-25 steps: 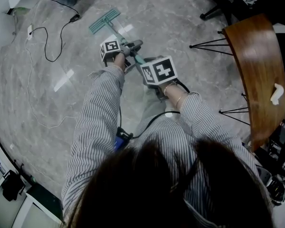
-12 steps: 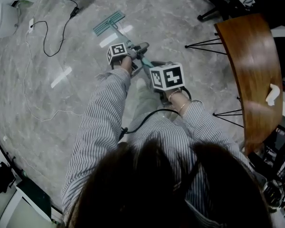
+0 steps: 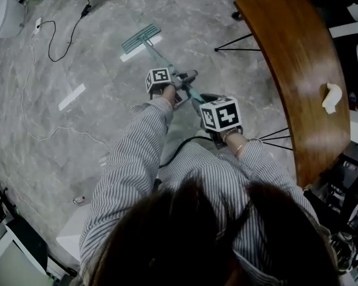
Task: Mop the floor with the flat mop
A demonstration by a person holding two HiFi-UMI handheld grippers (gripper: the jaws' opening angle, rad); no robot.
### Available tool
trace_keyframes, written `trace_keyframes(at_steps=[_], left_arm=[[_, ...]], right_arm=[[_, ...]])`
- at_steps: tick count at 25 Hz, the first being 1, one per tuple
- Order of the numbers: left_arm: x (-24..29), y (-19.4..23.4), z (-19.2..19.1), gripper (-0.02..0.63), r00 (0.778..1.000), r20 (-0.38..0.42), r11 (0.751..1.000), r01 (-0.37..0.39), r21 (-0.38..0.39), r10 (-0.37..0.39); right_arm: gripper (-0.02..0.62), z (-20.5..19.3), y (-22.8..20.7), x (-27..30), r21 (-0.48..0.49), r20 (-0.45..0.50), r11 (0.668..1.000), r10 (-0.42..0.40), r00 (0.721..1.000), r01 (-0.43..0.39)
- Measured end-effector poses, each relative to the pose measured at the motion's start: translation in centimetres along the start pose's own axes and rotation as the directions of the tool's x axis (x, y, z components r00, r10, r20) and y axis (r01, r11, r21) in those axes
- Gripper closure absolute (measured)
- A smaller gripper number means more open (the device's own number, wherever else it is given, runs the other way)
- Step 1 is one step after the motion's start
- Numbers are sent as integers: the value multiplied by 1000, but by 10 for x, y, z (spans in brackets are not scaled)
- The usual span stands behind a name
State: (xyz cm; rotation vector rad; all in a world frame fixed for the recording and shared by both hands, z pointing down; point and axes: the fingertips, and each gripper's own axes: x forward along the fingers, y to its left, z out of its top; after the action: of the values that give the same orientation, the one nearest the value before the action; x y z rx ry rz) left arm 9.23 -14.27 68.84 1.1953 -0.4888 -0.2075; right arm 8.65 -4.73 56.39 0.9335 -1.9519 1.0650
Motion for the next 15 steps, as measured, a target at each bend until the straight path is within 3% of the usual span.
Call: trace_keyframes(at_steps=[8, 12, 15], left_arm=[[45, 28, -183, 485, 998, -59, 996, 29, -88, -35], [61, 23, -244, 488, 994, -100, 992, 26, -125, -39], [70, 9, -277, 486, 989, -127, 984, 61, -166, -82]], right_arm=[[474, -146, -37, -101, -101, -92, 995, -7, 996, -2], [474, -179, -50, -148, -96, -100, 995, 6, 995, -16], [474, -187, -55, -182, -64, -81, 998, 23, 996, -28]])
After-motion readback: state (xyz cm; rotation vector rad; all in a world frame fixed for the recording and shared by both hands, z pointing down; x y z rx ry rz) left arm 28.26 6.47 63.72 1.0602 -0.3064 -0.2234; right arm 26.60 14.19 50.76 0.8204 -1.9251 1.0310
